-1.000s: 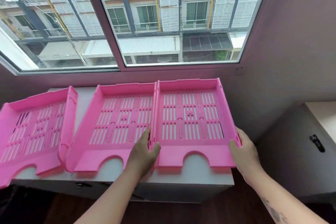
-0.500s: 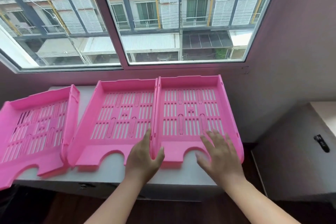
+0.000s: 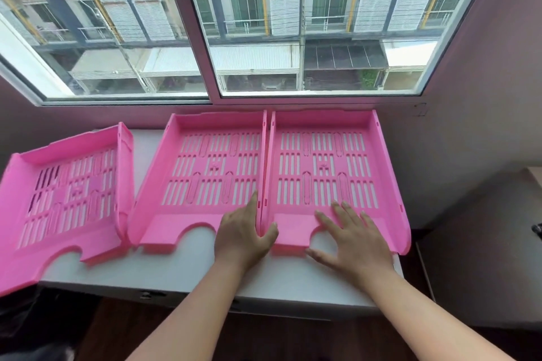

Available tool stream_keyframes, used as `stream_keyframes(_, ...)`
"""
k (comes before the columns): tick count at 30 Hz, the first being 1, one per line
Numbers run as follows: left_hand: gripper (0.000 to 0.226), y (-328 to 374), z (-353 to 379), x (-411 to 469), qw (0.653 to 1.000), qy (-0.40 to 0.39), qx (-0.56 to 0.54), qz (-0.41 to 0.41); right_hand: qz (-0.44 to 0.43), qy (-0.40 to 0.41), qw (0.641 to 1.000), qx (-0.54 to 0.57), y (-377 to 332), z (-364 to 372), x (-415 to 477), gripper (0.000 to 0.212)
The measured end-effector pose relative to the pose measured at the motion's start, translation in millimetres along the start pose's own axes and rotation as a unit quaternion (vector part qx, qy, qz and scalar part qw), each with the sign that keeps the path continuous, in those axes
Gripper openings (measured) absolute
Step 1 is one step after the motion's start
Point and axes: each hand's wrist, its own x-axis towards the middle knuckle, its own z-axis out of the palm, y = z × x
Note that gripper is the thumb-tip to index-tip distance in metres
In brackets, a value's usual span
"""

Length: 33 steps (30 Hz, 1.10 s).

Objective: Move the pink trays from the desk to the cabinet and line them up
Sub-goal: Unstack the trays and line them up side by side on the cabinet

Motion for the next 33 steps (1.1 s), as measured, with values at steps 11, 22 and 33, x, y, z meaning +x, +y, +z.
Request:
stream_keyframes(11,0.092,-12,-8,3,0.999,-0.031,-0.031,0.029,-0.003,-0.010,1.000,0.018,-7,-7,2,0.097)
stream_keyframes(22,0.078,-162,-105,-35,0.983,0.165,0.030,-0.070,-0.141,0.127,0.981,0.032,-156,-22,35,0.078)
stream_keyframes(33,0.090,-287,-117,-22,0.989,-0.002,0.137,-0.049,-0.020,-0.001,1.000,-0.024,-262,16,74,0.103)
